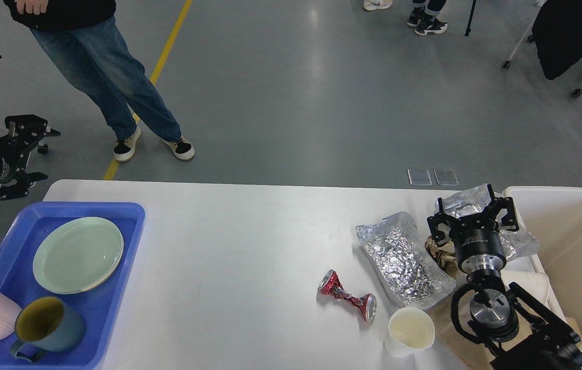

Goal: Tidy desktop
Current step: 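Raise the left gripper away from the stacked plates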

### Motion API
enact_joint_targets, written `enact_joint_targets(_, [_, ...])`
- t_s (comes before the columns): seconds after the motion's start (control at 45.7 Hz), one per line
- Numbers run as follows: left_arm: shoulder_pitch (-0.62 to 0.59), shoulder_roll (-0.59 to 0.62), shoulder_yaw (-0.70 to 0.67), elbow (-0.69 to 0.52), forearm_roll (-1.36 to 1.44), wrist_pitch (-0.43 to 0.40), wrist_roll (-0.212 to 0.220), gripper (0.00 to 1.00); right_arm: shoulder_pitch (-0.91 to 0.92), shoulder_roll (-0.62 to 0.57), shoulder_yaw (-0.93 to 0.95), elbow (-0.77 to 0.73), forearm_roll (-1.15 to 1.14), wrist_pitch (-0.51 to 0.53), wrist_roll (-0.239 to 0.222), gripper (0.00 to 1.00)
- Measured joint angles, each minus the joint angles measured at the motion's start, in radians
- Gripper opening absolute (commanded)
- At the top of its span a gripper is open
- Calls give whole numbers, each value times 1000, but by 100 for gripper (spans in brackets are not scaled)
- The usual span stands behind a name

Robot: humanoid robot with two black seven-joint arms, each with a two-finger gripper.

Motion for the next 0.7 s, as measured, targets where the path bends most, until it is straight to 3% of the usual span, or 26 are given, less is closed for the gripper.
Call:
enact_joint_targets(0.175, [198,-44,-416,-1,0,0,-20,96,0,0,0,0,0,0,0,100])
enact_joint_targets(0.241, [268,-91,-545,-1,0,0,-48,96,0,0,0,1,0,0,0,100])
enact_joint_targets(0.328, [355,-154,-690,-1,0,2,-159,96,0,0,0,1,0,0,0,100])
enact_joint_targets(0.438, [450,-239,-798,-12,1,5,-402,96,0,0,0,1,0,0,0,100])
enact_joint_targets(0.525, [489,-303,-824,-16,1,19,-547,96,0,0,0,1,0,0,0,100])
enact_joint_targets(0.613, [534,-339,-841,-60,-1,60,-592,96,0,0,0,1,0,0,0,100])
enact_joint_targets(0.701, [609,-347,-901,-173,-1,111,-560,96,0,0,0,1,0,0,0,100])
